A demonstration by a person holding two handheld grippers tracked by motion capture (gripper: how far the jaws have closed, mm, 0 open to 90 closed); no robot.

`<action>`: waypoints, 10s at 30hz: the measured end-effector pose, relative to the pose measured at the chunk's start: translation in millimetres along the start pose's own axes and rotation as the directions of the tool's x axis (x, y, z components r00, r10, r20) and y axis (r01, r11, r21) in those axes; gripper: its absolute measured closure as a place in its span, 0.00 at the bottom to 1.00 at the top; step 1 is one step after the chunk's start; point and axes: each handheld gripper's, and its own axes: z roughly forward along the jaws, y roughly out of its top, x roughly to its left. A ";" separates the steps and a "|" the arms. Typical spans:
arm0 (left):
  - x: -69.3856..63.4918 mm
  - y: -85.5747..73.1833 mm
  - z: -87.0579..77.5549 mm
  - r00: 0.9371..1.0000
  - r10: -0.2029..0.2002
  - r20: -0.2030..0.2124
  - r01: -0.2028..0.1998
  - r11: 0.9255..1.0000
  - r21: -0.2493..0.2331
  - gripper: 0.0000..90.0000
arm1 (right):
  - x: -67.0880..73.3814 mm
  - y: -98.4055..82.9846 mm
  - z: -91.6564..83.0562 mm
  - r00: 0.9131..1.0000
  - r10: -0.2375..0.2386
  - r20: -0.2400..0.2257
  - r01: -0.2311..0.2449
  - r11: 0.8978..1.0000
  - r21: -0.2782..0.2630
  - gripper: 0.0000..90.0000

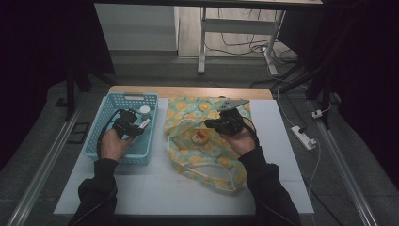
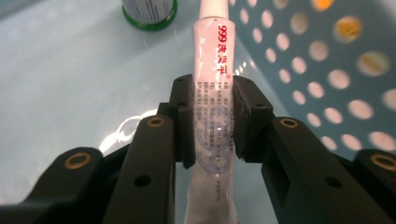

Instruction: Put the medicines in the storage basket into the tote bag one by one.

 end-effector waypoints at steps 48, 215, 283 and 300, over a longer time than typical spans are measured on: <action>-83.0 15.1 -77.2 0.932 0.203 0.302 -0.147 0.969 -0.197 0.80 | 0.3 1.8 -3.7 1.000 -0.006 0.007 0.007 1.000 -0.025 1.00; 40.0 49.8 -7.2 0.996 0.023 0.081 -0.009 0.986 -0.167 0.03 | 1.2 2.0 1.9 1.000 0.005 0.011 -0.005 1.000 -0.030 1.00; 25.0 46.2 -46.1 0.989 0.020 0.145 0.010 0.980 -0.199 0.56 | 1.1 3.4 -2.0 1.000 0.005 0.018 -0.004 0.999 -0.053 1.00; -14.8 25.3 -82.1 0.969 0.136 0.206 -0.080 0.963 -0.257 0.56 | 0.7 3.3 -1.9 1.000 0.008 0.019 -0.007 0.999 -0.054 1.00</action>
